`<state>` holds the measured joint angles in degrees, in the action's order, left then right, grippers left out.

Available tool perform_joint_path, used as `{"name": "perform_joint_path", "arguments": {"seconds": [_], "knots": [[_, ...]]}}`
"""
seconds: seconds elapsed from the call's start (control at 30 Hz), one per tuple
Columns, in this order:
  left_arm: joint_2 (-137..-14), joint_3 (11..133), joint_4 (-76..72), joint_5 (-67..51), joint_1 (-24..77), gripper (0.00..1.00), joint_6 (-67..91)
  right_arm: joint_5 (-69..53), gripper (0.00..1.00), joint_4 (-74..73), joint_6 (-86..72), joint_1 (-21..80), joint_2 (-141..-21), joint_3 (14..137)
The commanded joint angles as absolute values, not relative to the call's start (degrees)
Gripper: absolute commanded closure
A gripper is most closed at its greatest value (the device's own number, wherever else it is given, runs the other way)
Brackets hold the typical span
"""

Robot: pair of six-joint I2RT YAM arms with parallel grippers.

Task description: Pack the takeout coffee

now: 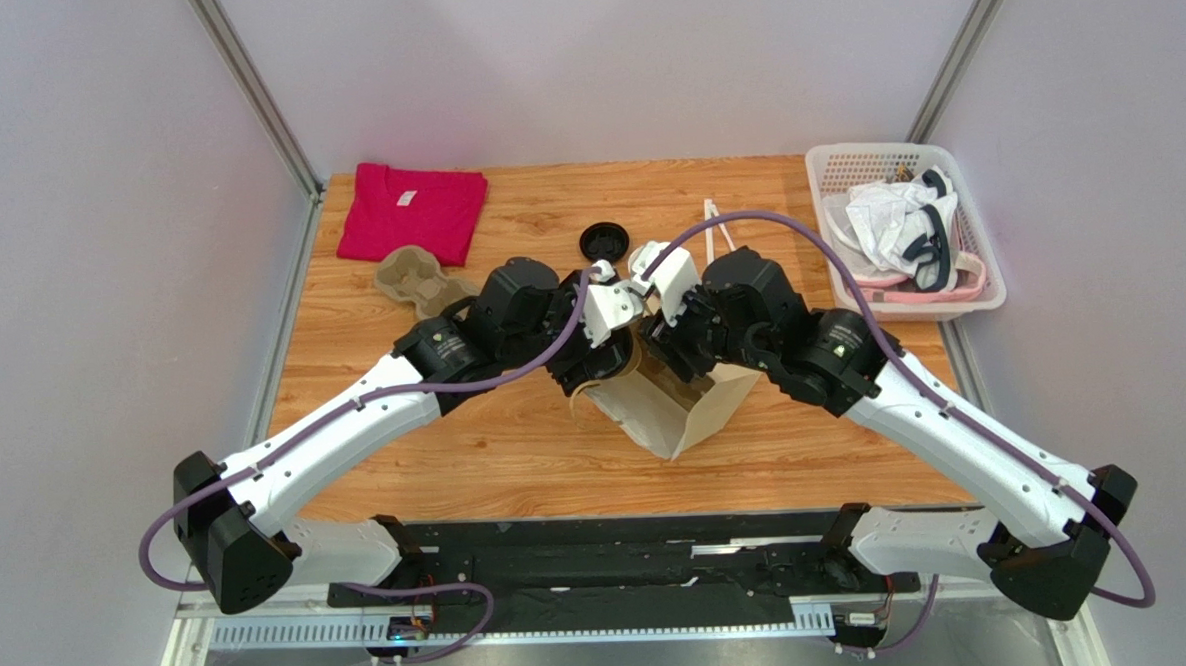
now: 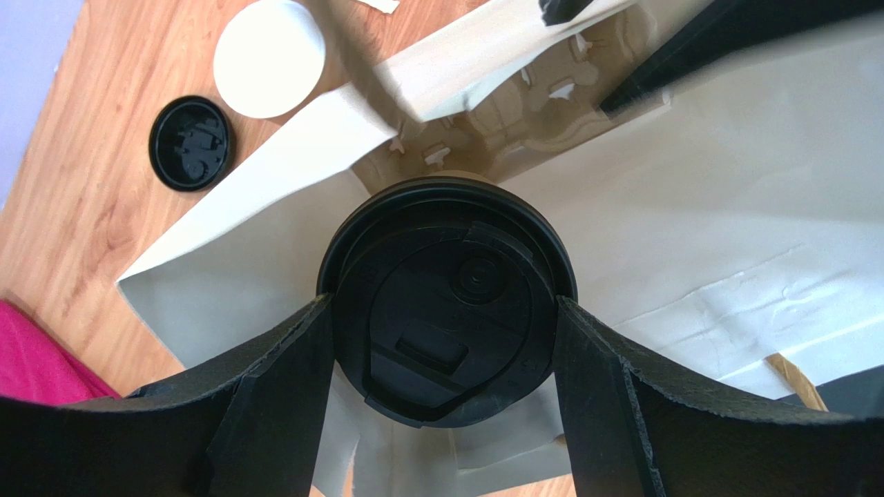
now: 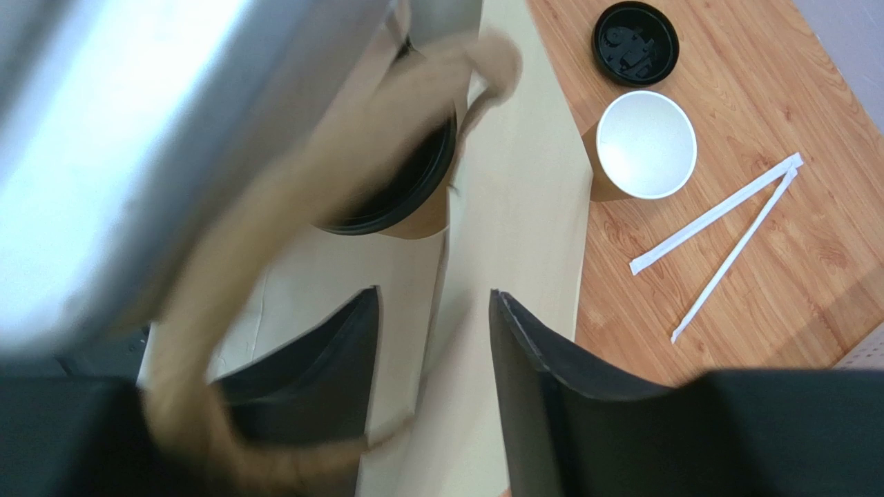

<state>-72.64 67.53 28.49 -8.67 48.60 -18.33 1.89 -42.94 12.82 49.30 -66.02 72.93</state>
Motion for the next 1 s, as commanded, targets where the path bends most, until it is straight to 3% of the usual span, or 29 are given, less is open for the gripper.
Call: {"name": "perform_joint_path", "arguments": {"seconds": [0.0,0.27,0.57,0.97], "knots": [[-72.42,68.38,26.98,-7.82,47.64,0.91,-14.77,3.52,0.97,-39.91,11.0,48.69,-65.13,73.13],[-71.37,67.67,23.91,-6.94,47.11,0.93,-10.19,-2.72,1.0,-31.13,2.74,48.43,-56.79,65.76],[-71.01,64.87,17.67,-3.08,47.2,0.93,-10.64,-2.11,1.0,-28.48,-8.78,48.34,-56.69,63.37],[-74.7,61.09,16.0,-2.46,47.37,0.95,-12.39,-0.88,1.0,-23.12,-3.87,48.51,-52.22,57.93]]}}
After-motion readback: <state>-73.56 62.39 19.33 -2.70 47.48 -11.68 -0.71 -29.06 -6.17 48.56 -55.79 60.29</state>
